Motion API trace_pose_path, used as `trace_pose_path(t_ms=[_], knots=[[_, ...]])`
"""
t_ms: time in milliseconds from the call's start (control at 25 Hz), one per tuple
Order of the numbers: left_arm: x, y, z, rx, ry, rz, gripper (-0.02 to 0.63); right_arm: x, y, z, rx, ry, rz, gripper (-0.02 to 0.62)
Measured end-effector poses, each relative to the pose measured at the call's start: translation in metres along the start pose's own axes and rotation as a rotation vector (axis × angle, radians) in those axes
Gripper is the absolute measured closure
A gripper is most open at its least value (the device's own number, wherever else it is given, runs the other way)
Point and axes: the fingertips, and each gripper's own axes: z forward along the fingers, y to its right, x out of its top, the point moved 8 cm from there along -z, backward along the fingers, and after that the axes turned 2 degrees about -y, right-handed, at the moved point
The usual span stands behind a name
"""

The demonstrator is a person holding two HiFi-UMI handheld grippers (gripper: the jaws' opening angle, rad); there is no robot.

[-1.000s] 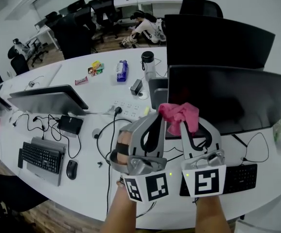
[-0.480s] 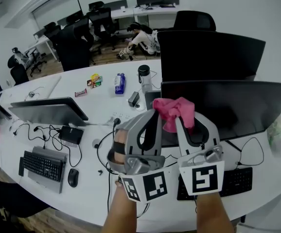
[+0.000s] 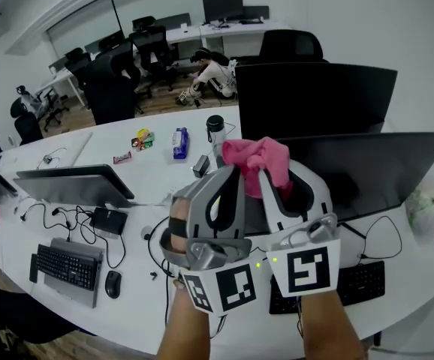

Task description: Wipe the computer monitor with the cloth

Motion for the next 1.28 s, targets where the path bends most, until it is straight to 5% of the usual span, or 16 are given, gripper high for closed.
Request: trace_pose_path(t_ms=[600,1280], knots=[[0.057,0.029,0.025,0.002,0.037,0.007,0.6,-0.001,0.075,-0.032,-0.047,0.024,-0.004,0.532],[0.171,0.129,0.079,-0.021,0.068,-0.024,0.6,-0.055,0.224,-0.111,-0.109,-0.048,-0.01,0.532]])
